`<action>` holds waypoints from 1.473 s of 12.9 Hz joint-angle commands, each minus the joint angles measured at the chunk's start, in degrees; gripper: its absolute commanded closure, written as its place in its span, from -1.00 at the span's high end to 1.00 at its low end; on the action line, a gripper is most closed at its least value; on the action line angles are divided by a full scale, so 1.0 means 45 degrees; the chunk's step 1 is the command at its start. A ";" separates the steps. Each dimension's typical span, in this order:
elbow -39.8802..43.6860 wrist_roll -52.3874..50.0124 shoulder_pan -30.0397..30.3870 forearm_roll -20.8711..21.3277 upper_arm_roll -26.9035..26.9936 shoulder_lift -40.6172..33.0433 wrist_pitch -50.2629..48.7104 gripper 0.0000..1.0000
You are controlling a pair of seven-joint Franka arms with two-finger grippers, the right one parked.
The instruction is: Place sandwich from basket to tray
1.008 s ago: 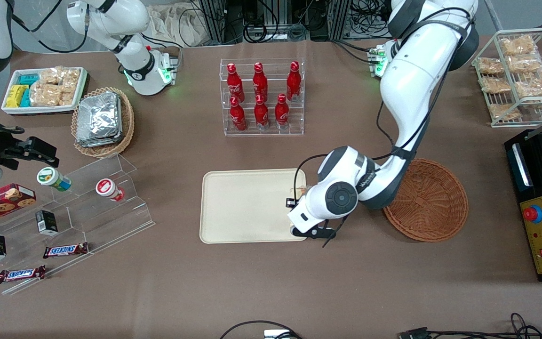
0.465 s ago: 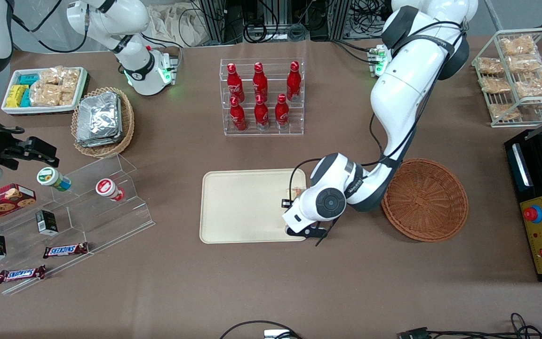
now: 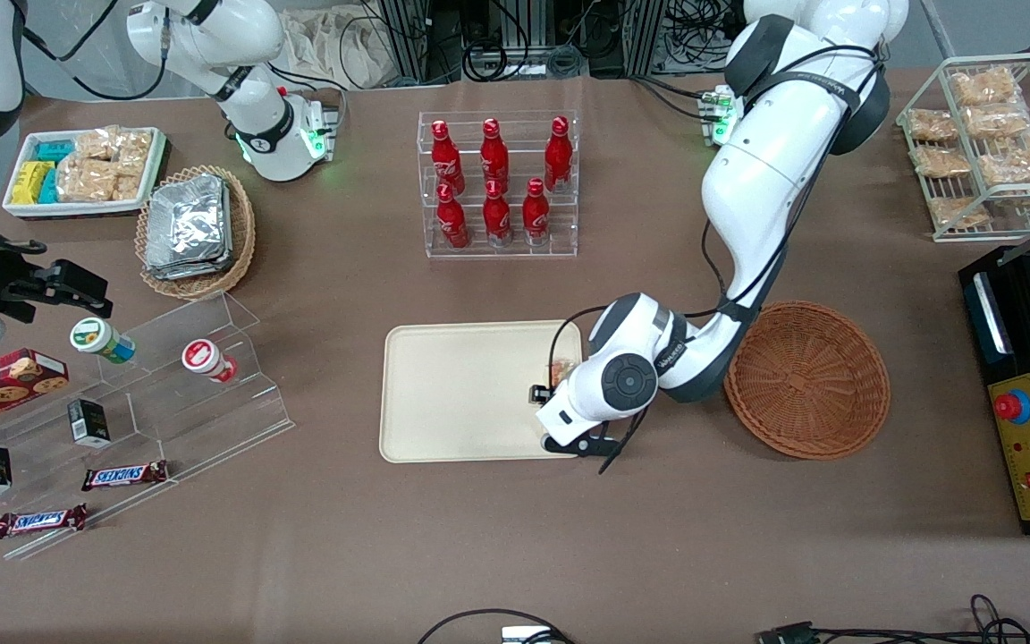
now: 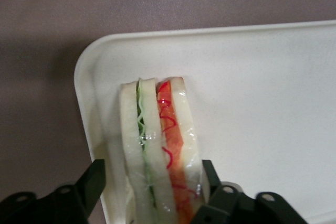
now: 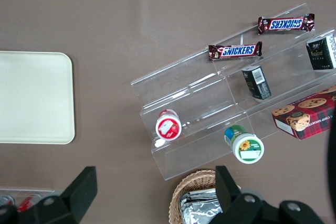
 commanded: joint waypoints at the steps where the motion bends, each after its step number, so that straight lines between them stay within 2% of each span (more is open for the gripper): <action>1: -0.0076 -0.0202 0.0230 0.0003 0.0071 -0.0673 -0.0117 1.00; 4: -0.0076 -0.0202 0.1011 -0.0329 0.0032 -0.1824 -0.1344 1.00; 7: -0.0076 0.0186 0.1986 -0.0097 0.0071 -0.3541 -0.3276 1.00; 13: -0.0115 0.3328 0.5305 -0.0037 0.0091 -0.7116 -0.8627 1.00; 17: -0.0289 0.5750 0.7668 -0.0037 0.0091 -0.8974 -1.0603 1.00; 19: -0.1359 0.5794 0.8394 -0.0018 0.0091 -0.9852 -1.0665 1.00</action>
